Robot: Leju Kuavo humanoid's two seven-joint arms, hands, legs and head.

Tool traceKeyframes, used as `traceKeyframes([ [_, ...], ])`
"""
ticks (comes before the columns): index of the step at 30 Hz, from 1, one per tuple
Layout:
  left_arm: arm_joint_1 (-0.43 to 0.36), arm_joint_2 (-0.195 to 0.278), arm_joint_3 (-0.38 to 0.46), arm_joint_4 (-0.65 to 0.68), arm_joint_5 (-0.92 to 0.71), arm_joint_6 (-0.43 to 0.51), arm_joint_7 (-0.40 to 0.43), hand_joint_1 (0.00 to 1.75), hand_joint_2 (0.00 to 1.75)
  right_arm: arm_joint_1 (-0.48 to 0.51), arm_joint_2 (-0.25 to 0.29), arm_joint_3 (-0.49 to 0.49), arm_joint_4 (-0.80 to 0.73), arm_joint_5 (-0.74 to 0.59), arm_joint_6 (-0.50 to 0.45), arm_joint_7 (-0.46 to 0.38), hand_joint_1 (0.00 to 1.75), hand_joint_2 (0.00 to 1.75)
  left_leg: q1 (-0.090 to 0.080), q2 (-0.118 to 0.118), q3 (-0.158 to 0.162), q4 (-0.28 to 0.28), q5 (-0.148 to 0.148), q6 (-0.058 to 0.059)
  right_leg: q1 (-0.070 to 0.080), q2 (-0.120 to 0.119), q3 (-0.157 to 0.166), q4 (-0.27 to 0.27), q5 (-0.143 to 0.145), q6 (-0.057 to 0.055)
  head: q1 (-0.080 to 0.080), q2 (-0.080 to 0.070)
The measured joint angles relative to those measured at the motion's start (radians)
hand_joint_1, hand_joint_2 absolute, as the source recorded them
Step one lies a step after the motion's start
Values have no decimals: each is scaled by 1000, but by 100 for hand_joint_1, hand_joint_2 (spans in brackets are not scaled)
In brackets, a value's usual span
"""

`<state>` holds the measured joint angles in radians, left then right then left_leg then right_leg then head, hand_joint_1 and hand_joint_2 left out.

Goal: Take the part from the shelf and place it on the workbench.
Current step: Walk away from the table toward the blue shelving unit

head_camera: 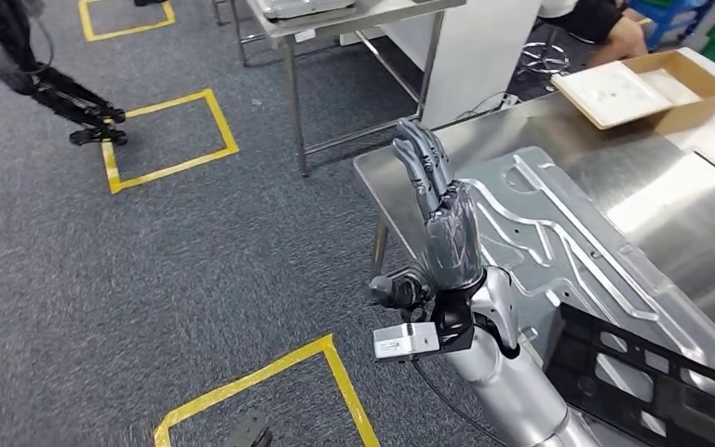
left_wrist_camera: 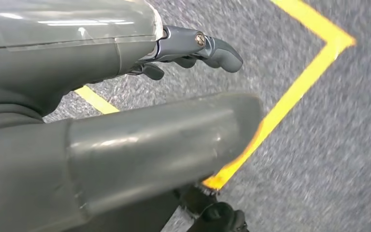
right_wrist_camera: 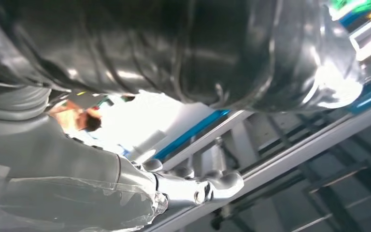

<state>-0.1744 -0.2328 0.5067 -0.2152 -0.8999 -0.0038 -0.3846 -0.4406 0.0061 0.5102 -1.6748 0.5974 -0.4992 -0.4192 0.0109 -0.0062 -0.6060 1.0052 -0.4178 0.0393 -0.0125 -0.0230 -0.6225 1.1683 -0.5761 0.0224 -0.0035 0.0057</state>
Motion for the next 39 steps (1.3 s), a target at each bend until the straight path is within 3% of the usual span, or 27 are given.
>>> traceKeyframes([
  [2,1,0,0,0,0,0,0,0,0,4,-1,1,4,0,0,0,0,0,0,-23,-2,1,1,2,-1,17,-58,115,-40,3,0,0],
  [3,2,1,0,0,0,0,0,0,0,6,-1,2,6,0,0,1,0,0,0,-36,-3,2,1,2,-2,19,-70,133,-33,3,0,0],
  [4,3,1,0,0,0,0,0,0,0,6,-1,2,7,0,0,1,0,0,0,-50,-3,5,1,1,-2,21,-61,109,-5,3,0,0],
  [5,4,2,0,0,0,0,0,0,0,6,-1,3,7,0,0,1,0,0,0,-63,-3,7,0,0,-3,30,-36,50,35,1,0,0],
  [7,3,1,0,0,0,0,0,0,0,6,-1,3,8,0,-1,0,0,0,0,-88,-6,14,-1,-6,-8,73,20,-77,92,-6,0,0],
  [9,3,1,0,0,1,1,0,0,0,7,-1,5,9,-1,-2,0,0,0,1,-109,-14,16,2,-18,-8,100,42,-131,100,-10,0,0],
  [11,6,1,1,0,1,2,-1,0,0,8,1,10,11,-1,-2,0,0,0,3,-124,-21,13,6,-32,-8,84,46,-139,103,-16,0,0],
  [13,9,2,1,0,1,3,-2,0,0,8,7,18,12,-1,-3,-1,0,0,1,-88,-34,38,-12,-41,-11,59,53,-151,108,-29,-1,0],
  [15,8,2,1,0,1,4,-2,0,0,9,11,22,14,-1,-3,-2,0,0,-1,-29,-82,138,-68,-47,-10,31,58,-158,110,-38,-3,0],
  [17,8,2,1,0,1,4,-2,0,0,12,12,25,17,0,-4,-3,0,0,2,-8,-141,263,-117,-52,-6,0,59,-159,108,-42,-3,0],
  [18,9,2,1,0,1,4,-2,0,0,13,12,27,19,0,-5,-3,0,0,3,-4,-153,289,-120,-53,-6,-15,59,-158,106,-43,-3,0],
  [19,10,3,1,0,2,4,-2,0,0,14,12,30,21,0,-5,-4,0,0,3,0,-145,279,-105,-54,-6,-29,60,-157,105,-42,-3,0],
  [20,10,3,1,0,2,4,-2,0,0,14,12,32,22,0,-5,-4,0,0,3,8,-117,229,-76,-54,-6,-41,61,-156,102,-40,-3,0],
  [22,9,3,1,0,5,5,-2,0,0,12,12,34,22,0,-7,-4,0,0,-1,45,-44,94,-25,-48,-3,-62,64,-150,94,-32,-3,0],
  [24,6,3,1,0,8,5,-2,0,0,11,12,35,22,0,-10,-4,0,0,-7,68,-10,24,-12,-39,5,-81,65,-145,88,-22,-2,0],
  [26,7,3,1,0,10,5,-2,0,0,10,12,36,22,0,-12,-4,0,0,-8,50,-11,19,-12,-28,8,-100,69,-146,85,-14,-2,0],
  [27,9,3,1,0,11,5,-1,0,0,9,12,37,22,0,-13,-4,0,0,-7,39,-11,16,-10,-23,6,-97,70,-143,79,-9,-2,0],
  [29,10,3,1,0,11,6,-1,0,0,8,13,38,22,1,-15,-5,0,0,-2,20,-8,9,-5,-12,1,-54,49,-91,40,-1,-2,0],
  [31,8,3,1,0,11,7,0,0,0,11,13,38,23,2,-17,-5,0,0,-1,-1,-8,8,-3,-6,-1,1,-12,35,-22,1,-1,0],
  [32,8,3,2,0,11,7,0,0,0,13,13,39,24,2,-17,-5,0,0,-2,-13,-8,8,-3,-5,-1,13,-44,96,-42,1,-1,0],
  [33,8,3,2,0,11,7,0,0,0,16,12,39,26,2,-17,-5,0,0,-2,-27,-8,9,-3,-4,-1,18,-65,129,-42,-1,-1,0],
  [34,9,3,2,0,11,7,0,0,0,18,12,39,27,3,-17,-5,0,0,-3,-41,-8,11,-3,-5,0,21,-69,124,-21,-3,-1,0],
  [35,10,3,2,0,11,7,0,0,0,18,12,39,28,3,-18,-5,0,0,-3,-55,-7,12,-4,-5,-1,27,-54,81,16,-6,-1,0],
  [37,10,2,2,0,11,7,0,0,0,18,12,40,28,4,-19,-6,0,0,-3,-81,-7,16,-5,-8,-2,65,-2,-49,90,-15,-2,0],
  [39,9,0,2,0,10,7,0,0,0,18,12,40,28,4,-20,-6,0,0,-1,-101,-13,18,-3,-16,-2,98,27,-124,112,-20,-1,0],
])
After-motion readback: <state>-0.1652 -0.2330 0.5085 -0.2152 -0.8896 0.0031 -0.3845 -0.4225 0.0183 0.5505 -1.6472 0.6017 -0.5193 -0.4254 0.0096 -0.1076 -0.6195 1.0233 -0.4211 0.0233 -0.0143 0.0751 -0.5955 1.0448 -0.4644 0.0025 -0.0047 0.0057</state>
